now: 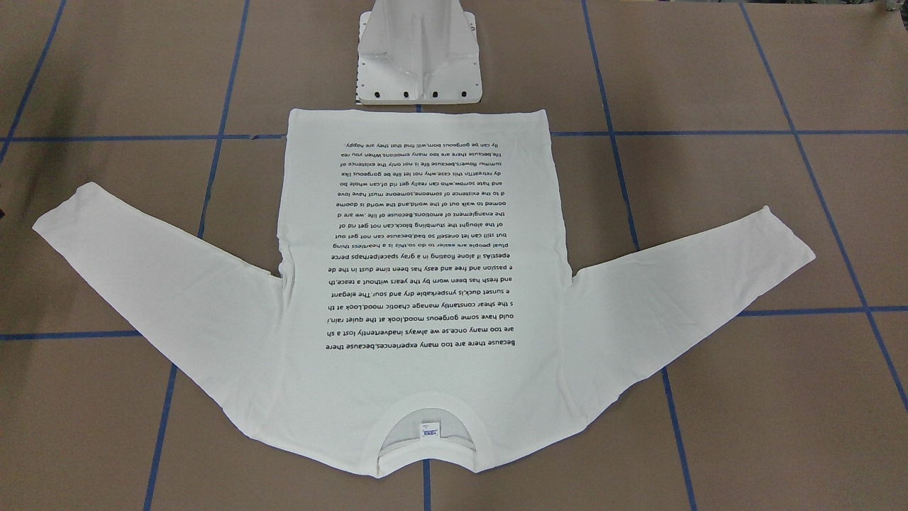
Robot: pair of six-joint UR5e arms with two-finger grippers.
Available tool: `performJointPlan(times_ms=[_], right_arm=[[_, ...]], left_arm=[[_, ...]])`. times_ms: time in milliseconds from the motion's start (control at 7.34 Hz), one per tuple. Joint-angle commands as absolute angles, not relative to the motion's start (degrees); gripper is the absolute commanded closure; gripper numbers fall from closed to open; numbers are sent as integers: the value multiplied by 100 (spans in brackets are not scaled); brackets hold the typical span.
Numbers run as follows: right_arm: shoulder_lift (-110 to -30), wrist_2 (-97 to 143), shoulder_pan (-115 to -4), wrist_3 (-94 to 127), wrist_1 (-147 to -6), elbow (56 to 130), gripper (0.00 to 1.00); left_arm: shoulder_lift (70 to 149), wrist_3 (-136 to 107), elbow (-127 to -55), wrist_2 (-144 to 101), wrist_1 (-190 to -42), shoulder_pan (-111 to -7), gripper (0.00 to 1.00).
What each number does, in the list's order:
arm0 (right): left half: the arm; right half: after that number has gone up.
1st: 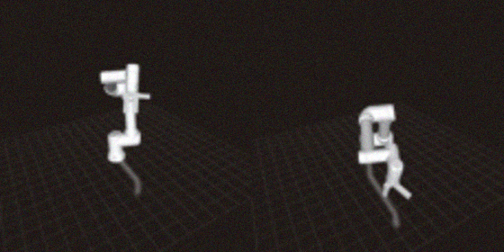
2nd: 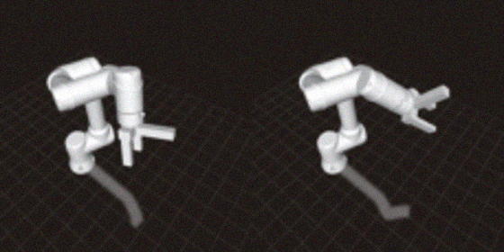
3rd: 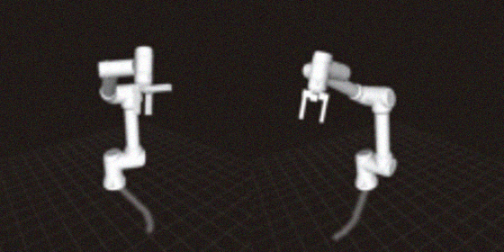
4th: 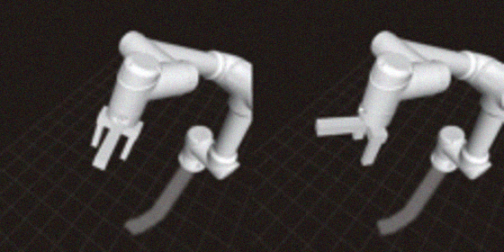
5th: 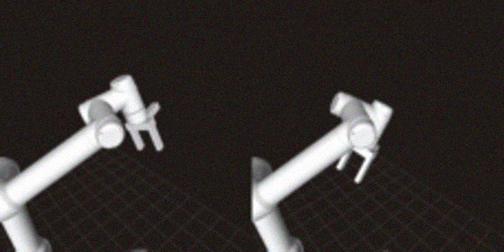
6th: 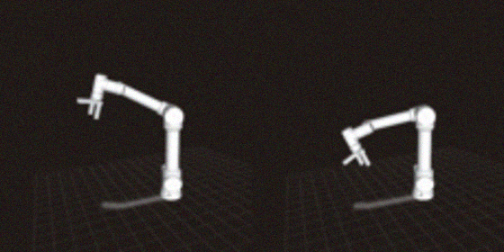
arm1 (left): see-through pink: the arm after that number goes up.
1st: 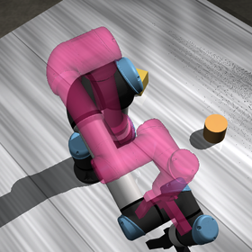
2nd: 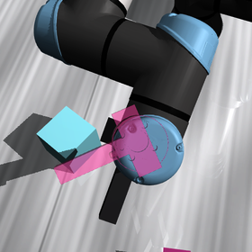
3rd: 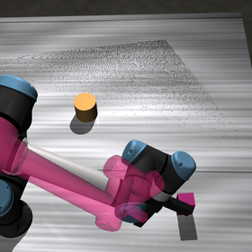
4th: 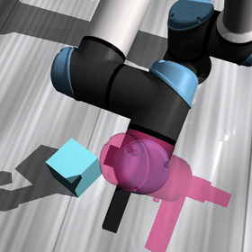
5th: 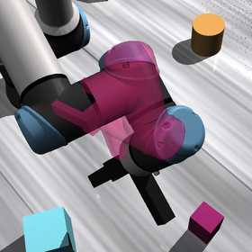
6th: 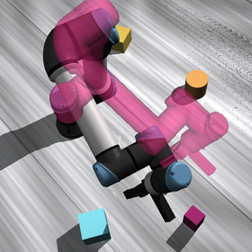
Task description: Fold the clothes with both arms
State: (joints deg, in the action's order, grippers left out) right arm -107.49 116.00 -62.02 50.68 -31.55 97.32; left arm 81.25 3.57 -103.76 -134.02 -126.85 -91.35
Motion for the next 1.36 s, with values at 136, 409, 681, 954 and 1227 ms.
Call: performJointPlan(times_ms=[136,409,681,954,1227], right_arm=[[-10749,10979,-5179,5458,-2813,9335,12],[-10766,10951,-5054,5475,-2804,9264,12],[-10767,10934,-5027,5476,-2804,9089,13],[-10767,10934,-5010,5484,-2743,9035,22],[-10775,10960,-4992,5563,-2567,9035,41]], left_arm=[[8095,360,-10380,-13403,-12797,-9141,0],[8104,360,-10380,-13403,-12806,-9141,0],[8104,360,-10380,-13403,-12806,-9141,0],[8104,360,-10380,-13403,-12806,-9141,0],[8095,360,-10380,-13403,-12806,-9132,0]])
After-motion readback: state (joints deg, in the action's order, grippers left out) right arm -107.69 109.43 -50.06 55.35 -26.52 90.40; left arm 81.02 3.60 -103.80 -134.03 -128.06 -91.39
